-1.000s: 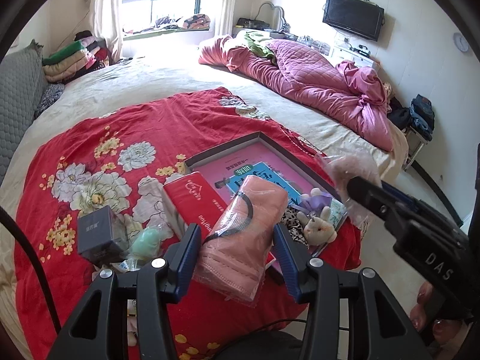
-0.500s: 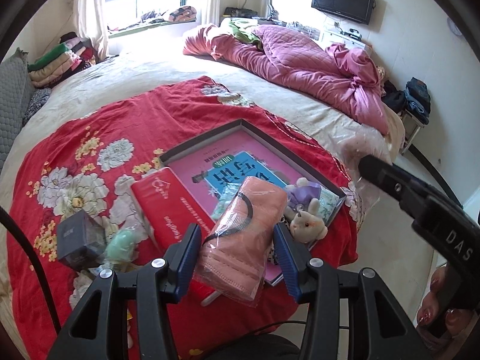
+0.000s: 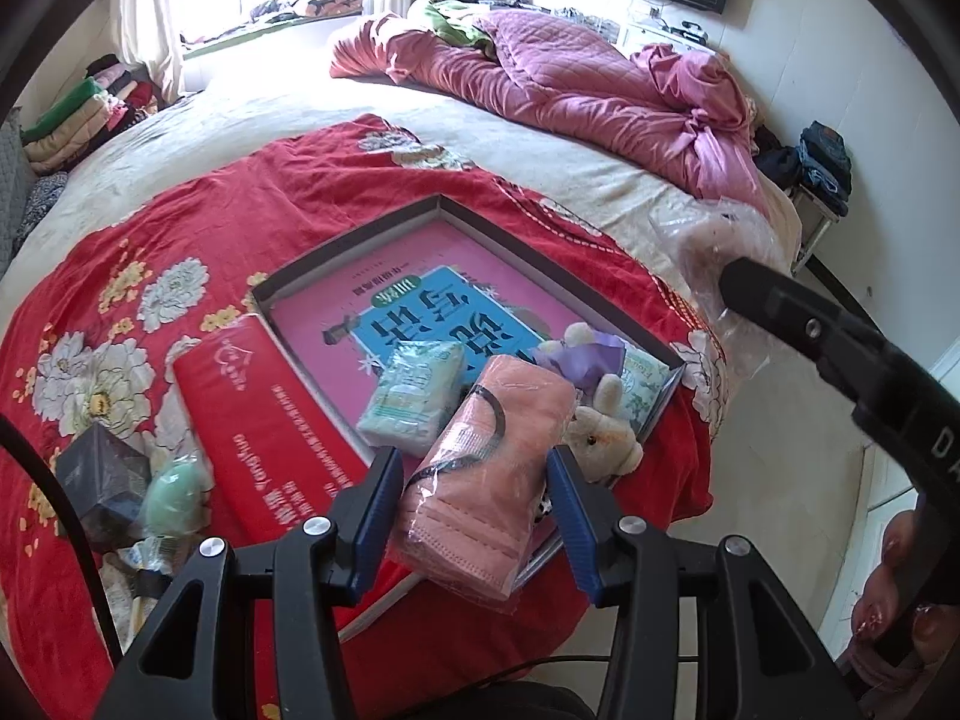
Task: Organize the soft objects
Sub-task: 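Carry the pink towel and plastic bag with both grippers over the pink tray, then lower the towel with the left gripper while the right lowers the bag into the tray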
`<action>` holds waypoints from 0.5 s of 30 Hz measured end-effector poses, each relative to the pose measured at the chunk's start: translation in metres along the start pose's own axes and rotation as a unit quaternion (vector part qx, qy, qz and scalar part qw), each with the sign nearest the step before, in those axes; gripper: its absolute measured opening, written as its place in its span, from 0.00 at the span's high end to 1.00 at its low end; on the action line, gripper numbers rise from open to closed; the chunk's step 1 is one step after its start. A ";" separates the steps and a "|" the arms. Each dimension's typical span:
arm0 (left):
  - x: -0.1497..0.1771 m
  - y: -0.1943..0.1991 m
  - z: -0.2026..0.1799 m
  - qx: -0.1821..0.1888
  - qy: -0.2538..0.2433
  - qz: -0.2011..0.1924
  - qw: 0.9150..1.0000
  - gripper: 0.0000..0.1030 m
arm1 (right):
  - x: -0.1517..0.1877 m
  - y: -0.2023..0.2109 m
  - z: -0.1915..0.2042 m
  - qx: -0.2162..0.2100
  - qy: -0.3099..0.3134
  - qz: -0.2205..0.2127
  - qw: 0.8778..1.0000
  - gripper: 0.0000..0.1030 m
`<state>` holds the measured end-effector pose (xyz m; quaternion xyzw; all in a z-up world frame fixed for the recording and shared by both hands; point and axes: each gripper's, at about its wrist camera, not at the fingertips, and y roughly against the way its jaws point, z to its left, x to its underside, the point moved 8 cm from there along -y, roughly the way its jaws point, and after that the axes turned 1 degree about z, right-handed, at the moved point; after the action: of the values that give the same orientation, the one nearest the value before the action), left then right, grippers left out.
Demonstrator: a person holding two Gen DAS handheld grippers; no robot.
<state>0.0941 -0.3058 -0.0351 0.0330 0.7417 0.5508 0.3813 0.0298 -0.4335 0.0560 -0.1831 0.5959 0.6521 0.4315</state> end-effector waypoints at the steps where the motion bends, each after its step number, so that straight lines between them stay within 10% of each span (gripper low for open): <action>1: 0.000 -0.002 -0.002 0.001 -0.001 0.001 1.000 0.52 | 0.000 -0.002 -0.003 -0.002 -0.004 0.002 1.000 0.57; 15: 0.004 -0.036 -0.014 0.002 -0.021 0.033 0.999 0.52 | -0.013 -0.020 -0.033 0.023 -0.017 0.003 1.000 0.57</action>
<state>0.0960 -0.3287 -0.0659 0.0698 0.7331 0.5605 0.3788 0.0433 -0.4708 0.0461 -0.1598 0.6036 0.6429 0.4437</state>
